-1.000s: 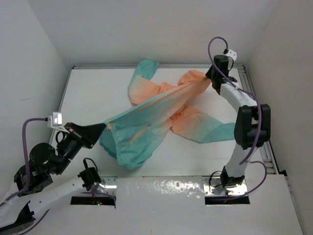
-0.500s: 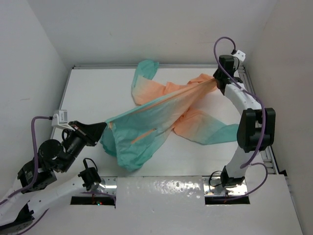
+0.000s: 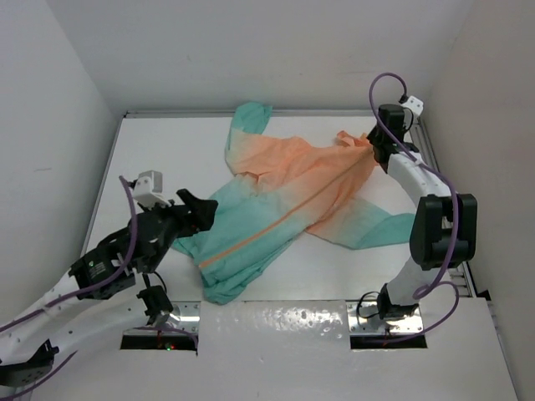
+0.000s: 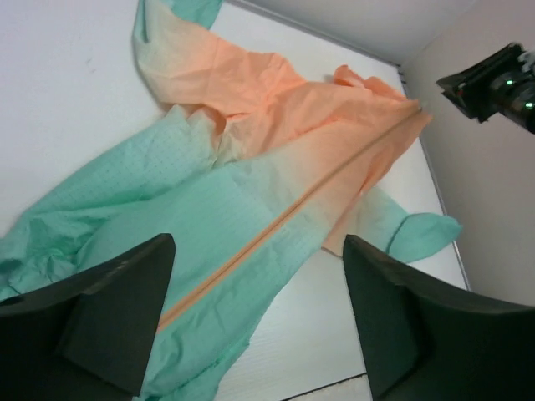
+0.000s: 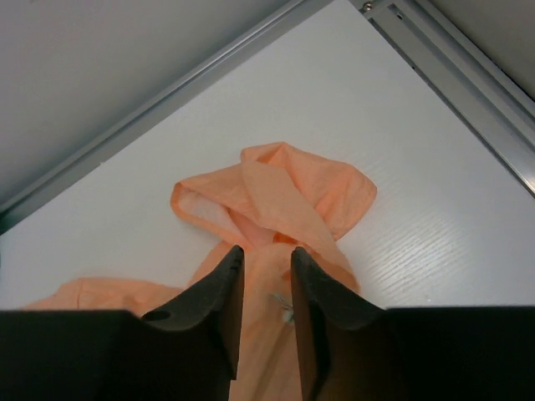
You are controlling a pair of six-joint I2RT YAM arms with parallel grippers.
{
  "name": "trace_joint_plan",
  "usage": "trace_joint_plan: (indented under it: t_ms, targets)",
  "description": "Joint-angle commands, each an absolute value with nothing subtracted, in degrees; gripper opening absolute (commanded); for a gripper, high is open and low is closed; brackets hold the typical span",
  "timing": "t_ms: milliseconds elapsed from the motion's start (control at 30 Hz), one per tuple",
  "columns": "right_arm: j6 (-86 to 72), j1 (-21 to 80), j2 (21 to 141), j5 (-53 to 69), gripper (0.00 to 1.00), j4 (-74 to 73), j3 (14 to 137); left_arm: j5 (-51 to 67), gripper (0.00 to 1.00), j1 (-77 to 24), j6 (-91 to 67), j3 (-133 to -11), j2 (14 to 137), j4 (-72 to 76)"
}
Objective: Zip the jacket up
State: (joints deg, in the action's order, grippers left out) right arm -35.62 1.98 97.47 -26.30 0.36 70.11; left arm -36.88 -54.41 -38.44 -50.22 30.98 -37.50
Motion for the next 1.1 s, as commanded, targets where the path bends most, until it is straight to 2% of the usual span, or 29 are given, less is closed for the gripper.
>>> trace_joint_plan:
  t_ms: [0,33,100,133,200,233,367,533,733,800,933,1067]
  targets:
    - [-35.60,2.46,95.98,-23.21,0.31,0.18,73.21,-38.85,0.82,-54.93,-37.27,-52.99,35.76,-33.67]
    - [-35.51,3.07,94.93,-21.81,0.51,0.09,73.65,-39.02,0.86,-54.93,-37.00,-53.96,36.29,-32.88]
    - [-35.16,3.86,93.44,-19.78,0.68,-1.92,75.14,-39.99,0.89,-54.93,-36.74,-55.10,37.18,-32.78]
    - [-35.16,4.30,92.64,-19.17,0.81,-3.50,75.93,-40.08,0.89,-54.93,-36.56,-56.06,37.09,-32.17]
    - [-35.51,6.06,90.01,-15.92,0.91,-5.35,77.94,-39.29,1.00,-54.93,-35.17,-56.16,35.95,-30.42]
    - [-35.68,7.54,88.09,-13.99,0.99,-7.36,78.65,-37.81,1.00,-54.93,-34.72,-55.90,35.51,-28.50]
    - [-38.23,11.16,80.72,-7.59,0.99,-11.07,78.23,-33.67,1.00,-54.93,-32.70,-55.81,35.42,-25.93]
    - [-42.09,14.50,65.86,1.74,0.99,-6.61,62.08,-30.94,1.00,-54.93,-32.17,-56.52,37.00,-26.46]
    - [-42.80,14.94,43.80,12.47,0.99,-10.37,45.02,-30.06,1.00,-54.93,-31.90,-55.55,36.30,-28.30]
    - [-42.72,15.03,35.12,13.88,0.99,-12.64,39.58,-29.88,1.00,-54.93,-32.08,-54.76,35.34,-28.30]
    - [-40.87,15.03,25.26,14.15,0.99,-21.25,36.57,-29.27,1.00,-54.93,-32.34,-54.49,34.11,-28.83]
    - [-40.17,15.03,21.01,11.34,0.99,-26.36,35.25,-28.92,1.00,-54.93,-32.34,-53.35,33.49,-28.74]
